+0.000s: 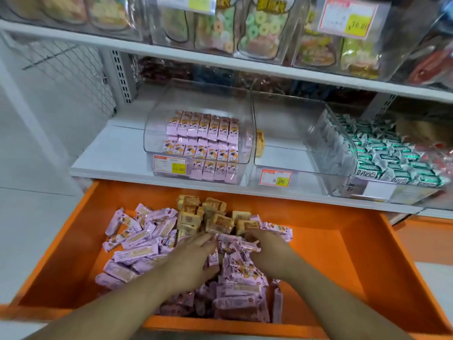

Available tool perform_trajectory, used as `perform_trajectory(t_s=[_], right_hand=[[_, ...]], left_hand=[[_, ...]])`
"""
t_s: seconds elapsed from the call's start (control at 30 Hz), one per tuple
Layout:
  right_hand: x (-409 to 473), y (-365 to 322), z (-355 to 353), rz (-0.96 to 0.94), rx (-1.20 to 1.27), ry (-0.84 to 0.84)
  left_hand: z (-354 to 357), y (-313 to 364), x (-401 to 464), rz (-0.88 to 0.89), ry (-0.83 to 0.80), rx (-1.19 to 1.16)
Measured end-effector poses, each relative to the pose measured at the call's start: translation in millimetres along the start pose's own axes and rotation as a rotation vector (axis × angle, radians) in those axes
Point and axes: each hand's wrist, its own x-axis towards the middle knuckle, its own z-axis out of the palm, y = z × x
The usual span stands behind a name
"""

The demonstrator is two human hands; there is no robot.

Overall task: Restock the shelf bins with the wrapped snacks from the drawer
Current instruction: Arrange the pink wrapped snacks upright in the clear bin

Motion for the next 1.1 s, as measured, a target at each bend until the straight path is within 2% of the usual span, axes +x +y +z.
perform_trajectory(t_s=[0.17, 0.43, 0.57, 0.73, 0.83, 0.93, 1.1], right_hand=[[41.5, 28.9, 26.4, 0.028, -0.058, -0.058], [91.2, 55.6, 62.9, 0.045, -0.163, -0.065], [95.2, 62.9, 69.5, 0.071, -0.15, 0.034], [87.3, 56.8, 53.0, 0.044, -0.087, 0.107], [78.8, 47.5, 41.4, 0.03, 0.045, 0.129], [68.6, 31.5, 26.7, 0.05, 0.205, 0.154], [34.7, -9.1, -20.2, 0.035, 0.434, 0.12]], left_hand=[[21.6, -15.6, 37.3, -0.074, -0.153, 0.006], [40.0, -39.1, 79.8, -0.145, -0.242, -0.057], [54.5, -49.9, 82.6, -0.157, -0.197, -0.08], [45.6, -41.4, 77.2, -0.077, -0.079, -0.033], [37.2, -34.3, 66.7, -0.058, -0.052, -0.016], [23.1, -30.9, 53.9, -0.054, -0.027, -0.103], [-37.2, -15.3, 28.6, -0.002, 0.065, -0.207]])
